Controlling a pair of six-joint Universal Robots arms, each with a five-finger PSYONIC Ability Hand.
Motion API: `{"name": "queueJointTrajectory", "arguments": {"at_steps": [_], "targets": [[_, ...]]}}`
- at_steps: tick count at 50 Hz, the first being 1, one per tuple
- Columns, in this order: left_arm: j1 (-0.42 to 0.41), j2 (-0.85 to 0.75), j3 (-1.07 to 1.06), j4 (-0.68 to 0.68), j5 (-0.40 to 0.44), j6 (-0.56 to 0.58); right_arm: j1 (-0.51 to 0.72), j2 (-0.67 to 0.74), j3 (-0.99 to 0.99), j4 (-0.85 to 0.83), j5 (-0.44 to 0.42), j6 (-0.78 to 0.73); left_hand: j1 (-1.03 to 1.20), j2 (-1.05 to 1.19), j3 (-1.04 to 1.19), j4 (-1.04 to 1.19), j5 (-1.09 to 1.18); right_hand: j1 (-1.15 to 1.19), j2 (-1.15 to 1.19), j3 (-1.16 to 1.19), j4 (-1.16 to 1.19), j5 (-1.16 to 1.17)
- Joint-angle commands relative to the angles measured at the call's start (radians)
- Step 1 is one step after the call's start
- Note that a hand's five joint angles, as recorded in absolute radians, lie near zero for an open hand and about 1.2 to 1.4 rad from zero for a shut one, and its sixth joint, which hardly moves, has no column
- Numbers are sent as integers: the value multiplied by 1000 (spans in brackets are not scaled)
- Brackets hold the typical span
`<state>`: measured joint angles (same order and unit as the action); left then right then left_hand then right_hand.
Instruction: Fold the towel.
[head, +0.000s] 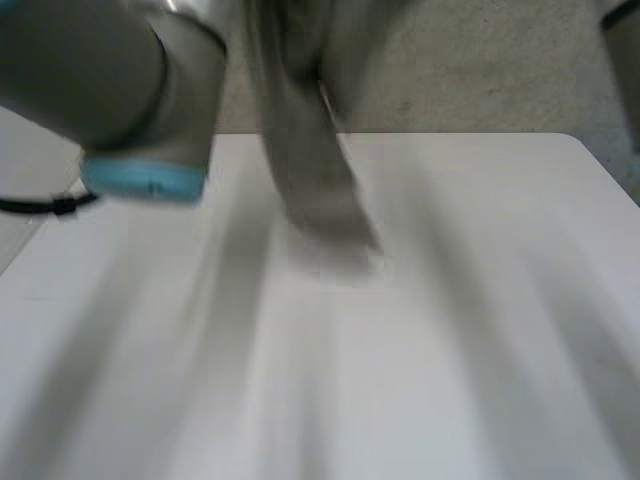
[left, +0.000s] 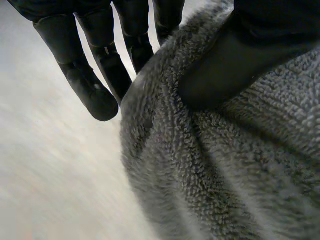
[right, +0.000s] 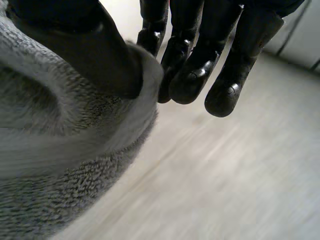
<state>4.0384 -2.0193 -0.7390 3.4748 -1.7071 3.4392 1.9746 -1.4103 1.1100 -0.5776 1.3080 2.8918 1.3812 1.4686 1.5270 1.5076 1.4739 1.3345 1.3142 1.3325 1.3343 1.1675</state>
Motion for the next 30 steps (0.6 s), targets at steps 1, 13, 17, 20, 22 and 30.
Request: {"name": "queueJointTrajectory", "arguments": {"at_steps": [1, 13, 17, 20, 22, 30], "targets": [[-2, 93, -95, 153, -23, 5, 0, -33, 37, 2, 28, 12, 15, -72, -131, -111, -252, 62, 82, 64, 62, 54], [-1, 132, -618, 119, 4, 8, 65, 111, 125, 274, -16, -152, -207, -294, -353, -333, -474, 62, 82, 64, 62, 54], [-4, 126, -741, 119, 7, 8, 93, 143, 189, 303, -19, -175, -472, -559, -618, -598, -739, 62, 82, 64, 62, 54], [-9, 111, -833, 119, 6, 8, 107, 209, 241, 328, -9, -198, -745, -832, -891, -871, -1012, 62, 82, 64, 62, 54], [-38, 88, -899, 115, 6, 8, 121, 273, 280, 370, 0, -244, -900, -987, -1046, -1026, -1167, 62, 82, 64, 62, 54], [-65, 74, -950, -5, 6, 29, 113, 329, 344, 479, 40, -384, -1191, -1279, -1337, -1318, -1458, 62, 82, 64, 62, 54]]}}
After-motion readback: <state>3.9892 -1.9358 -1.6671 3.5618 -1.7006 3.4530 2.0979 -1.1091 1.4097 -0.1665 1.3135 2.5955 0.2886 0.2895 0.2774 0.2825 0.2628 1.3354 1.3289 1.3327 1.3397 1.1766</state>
